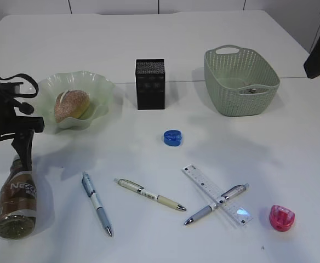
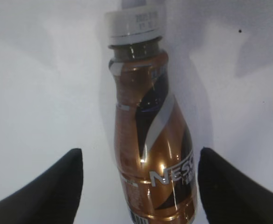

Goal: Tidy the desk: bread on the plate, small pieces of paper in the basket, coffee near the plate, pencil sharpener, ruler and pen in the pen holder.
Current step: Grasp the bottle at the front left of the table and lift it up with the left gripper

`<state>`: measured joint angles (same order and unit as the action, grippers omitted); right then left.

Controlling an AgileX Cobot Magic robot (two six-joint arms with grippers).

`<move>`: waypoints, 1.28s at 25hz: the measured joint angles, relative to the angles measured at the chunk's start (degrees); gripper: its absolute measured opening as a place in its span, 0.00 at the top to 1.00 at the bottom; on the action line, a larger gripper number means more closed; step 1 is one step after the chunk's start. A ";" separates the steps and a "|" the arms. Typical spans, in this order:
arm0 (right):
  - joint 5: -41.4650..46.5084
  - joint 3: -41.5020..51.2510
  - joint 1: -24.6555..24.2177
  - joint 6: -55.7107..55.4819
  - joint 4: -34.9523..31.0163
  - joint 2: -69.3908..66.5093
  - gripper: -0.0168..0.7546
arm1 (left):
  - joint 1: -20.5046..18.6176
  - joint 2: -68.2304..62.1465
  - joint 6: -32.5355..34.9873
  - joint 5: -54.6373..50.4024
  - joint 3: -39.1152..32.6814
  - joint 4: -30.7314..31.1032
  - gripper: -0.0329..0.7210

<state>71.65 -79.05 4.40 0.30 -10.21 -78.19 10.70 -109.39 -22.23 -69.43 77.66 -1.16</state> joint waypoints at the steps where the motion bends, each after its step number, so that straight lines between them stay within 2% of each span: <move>1: 0.00 0.00 0.00 0.00 0.00 0.00 0.29 | 0.00 -0.41 -0.05 0.00 0.00 0.00 0.24; 24: 0.00 0.00 0.00 0.23 0.00 0.00 0.29 | 0.00 -8.67 -0.44 0.53 -0.32 -2.56 0.24; 29: 0.00 0.00 0.00 0.23 0.00 0.00 0.29 | 0.00 -9.03 -0.44 0.53 -0.32 -2.56 0.31; 32: 0.00 0.00 0.00 0.23 0.00 0.00 0.29 | 0.00 -9.13 -0.44 0.33 -0.32 -2.56 0.40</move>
<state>71.65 -79.05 4.40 0.54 -10.21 -78.19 10.70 -118.51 -22.67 -69.10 77.34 -3.72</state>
